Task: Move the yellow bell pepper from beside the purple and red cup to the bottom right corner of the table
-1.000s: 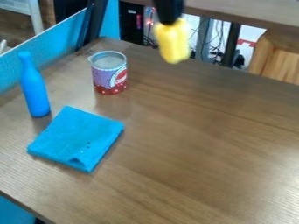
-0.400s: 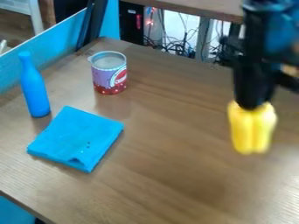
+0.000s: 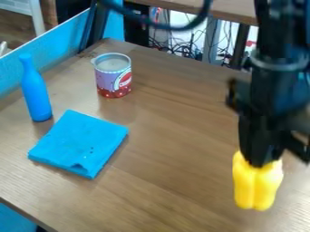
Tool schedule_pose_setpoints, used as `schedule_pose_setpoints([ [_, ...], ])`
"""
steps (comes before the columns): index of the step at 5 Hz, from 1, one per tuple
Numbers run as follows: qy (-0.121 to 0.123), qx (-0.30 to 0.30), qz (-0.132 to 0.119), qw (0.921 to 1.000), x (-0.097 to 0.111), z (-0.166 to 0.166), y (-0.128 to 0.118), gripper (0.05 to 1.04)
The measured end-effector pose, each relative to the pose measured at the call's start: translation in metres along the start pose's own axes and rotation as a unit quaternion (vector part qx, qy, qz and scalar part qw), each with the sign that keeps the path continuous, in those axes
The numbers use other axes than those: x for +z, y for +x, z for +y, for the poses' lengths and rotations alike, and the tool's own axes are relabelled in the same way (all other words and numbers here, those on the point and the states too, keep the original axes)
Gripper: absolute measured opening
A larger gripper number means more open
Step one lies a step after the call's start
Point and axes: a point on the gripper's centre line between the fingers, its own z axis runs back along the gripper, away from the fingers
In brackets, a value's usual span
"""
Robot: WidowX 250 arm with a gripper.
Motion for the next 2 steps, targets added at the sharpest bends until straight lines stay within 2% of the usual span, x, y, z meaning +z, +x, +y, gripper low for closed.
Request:
schedule_pose_setpoints([
  [2, 0.026, -0.015, -0.004, 0.9996, -0.0198, 0.0015, -0.0139, 0.118],
])
